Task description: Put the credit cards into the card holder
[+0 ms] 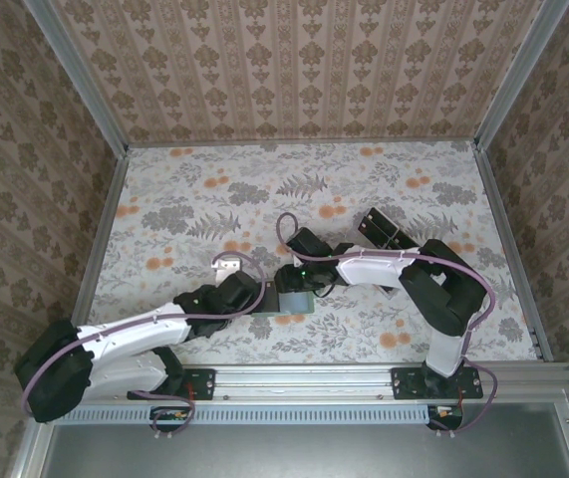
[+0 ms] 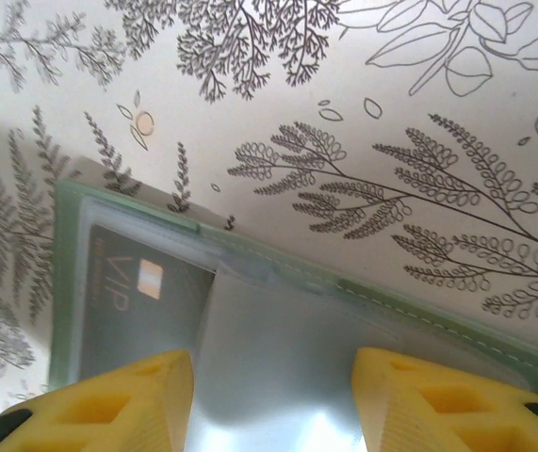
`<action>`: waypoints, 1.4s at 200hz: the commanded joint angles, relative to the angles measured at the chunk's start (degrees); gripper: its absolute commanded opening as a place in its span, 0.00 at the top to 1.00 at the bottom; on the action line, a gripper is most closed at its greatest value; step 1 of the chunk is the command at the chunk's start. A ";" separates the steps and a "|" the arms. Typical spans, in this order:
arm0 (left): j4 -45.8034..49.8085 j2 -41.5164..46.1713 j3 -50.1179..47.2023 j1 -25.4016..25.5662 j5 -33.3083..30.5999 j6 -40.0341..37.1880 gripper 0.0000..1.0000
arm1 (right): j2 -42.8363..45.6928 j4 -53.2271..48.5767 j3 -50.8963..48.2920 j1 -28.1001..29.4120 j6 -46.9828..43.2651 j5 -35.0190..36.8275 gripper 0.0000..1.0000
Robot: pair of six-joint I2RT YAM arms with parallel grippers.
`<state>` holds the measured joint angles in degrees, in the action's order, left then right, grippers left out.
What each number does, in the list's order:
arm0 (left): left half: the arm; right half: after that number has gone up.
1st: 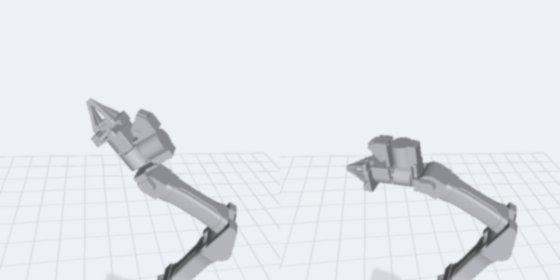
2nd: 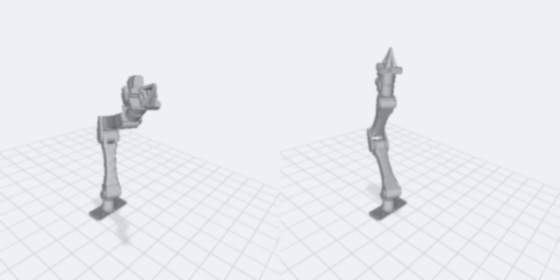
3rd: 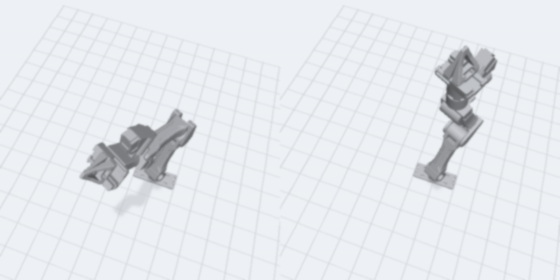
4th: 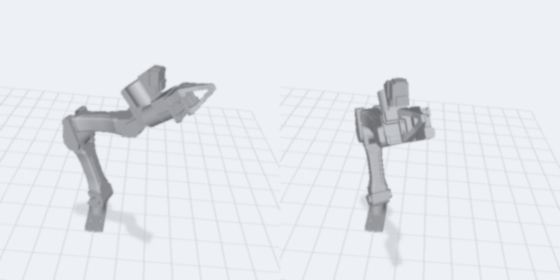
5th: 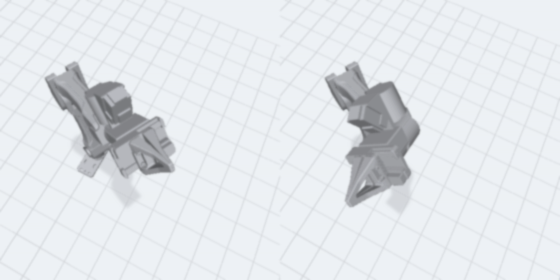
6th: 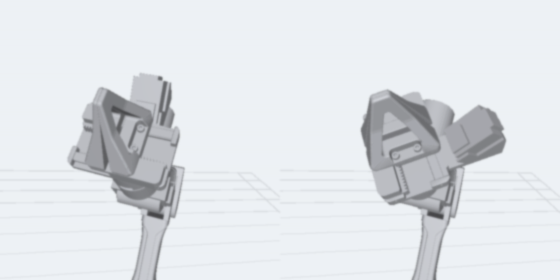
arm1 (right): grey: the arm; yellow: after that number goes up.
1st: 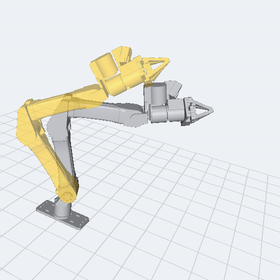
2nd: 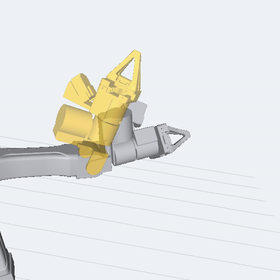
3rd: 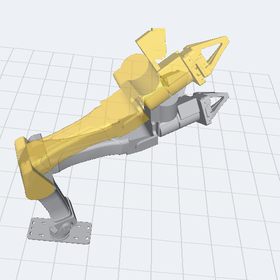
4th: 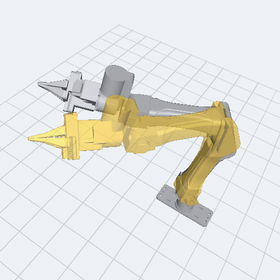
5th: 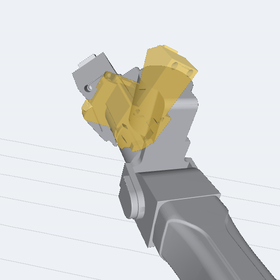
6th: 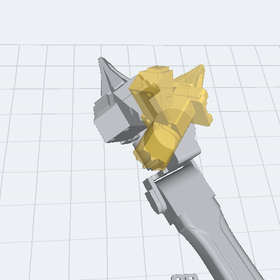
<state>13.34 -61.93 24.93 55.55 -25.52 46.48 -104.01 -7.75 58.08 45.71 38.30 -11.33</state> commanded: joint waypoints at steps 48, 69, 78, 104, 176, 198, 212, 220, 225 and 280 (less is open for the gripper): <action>-6.39 2.83 -4.22 5.05 -1.54 -0.03 0.00 | -1.89 9.58 -4.97 -1.31 11.84 -7.60 0.49; -8.31 2.54 -4.93 6.98 -2.45 0.41 0.00 | -1.72 11.46 -6.06 -1.61 14.08 -7.87 0.49; -9.00 2.37 -4.98 7.69 -2.69 0.41 0.00 | -1.63 12.27 -6.65 -1.82 14.96 -8.09 0.49; -11.29 1.00 -4.88 9.35 -3.22 0.22 0.00 | -1.46 13.83 -7.85 -2.16 16.30 -8.27 0.49; -14.50 -7.10 -0.71 10.45 -3.05 -1.50 0.00 | -1.22 14.96 -8.96 -2.41 16.84 -8.64 0.49; -15.27 -9.15 0.30 10.46 -2.83 -2.09 0.00 | -1.21 15.13 -9.07 -2.51 16.89 -8.71 0.49; -15.19 -10.16 0.88 10.46 -2.87 -2.22 0.00 | -1.21 15.22 -9.16 -2.52 16.89 -8.82 0.49; -14.88 -10.73 1.15 10.46 -3.00 -2.10 0.00 | -1.24 15.22 -9.19 -2.51 16.85 -8.92 0.49; -14.60 -11.11 1.28 10.46 -3.17 -1.87 0.00 | -1.19 15.22 -9.19 -2.54 16.88 -8.91 0.49; -10.44 -14.31 1.59 10.63 -4.53 1.37 0.00 | -0.29 14.96 -9.31 -2.96 16.80 -8.90 0.49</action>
<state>-0.14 -74.96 25.19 65.60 -27.94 45.58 -103.98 10.20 50.81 43.09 54.30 -20.18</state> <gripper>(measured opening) 0.997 0.510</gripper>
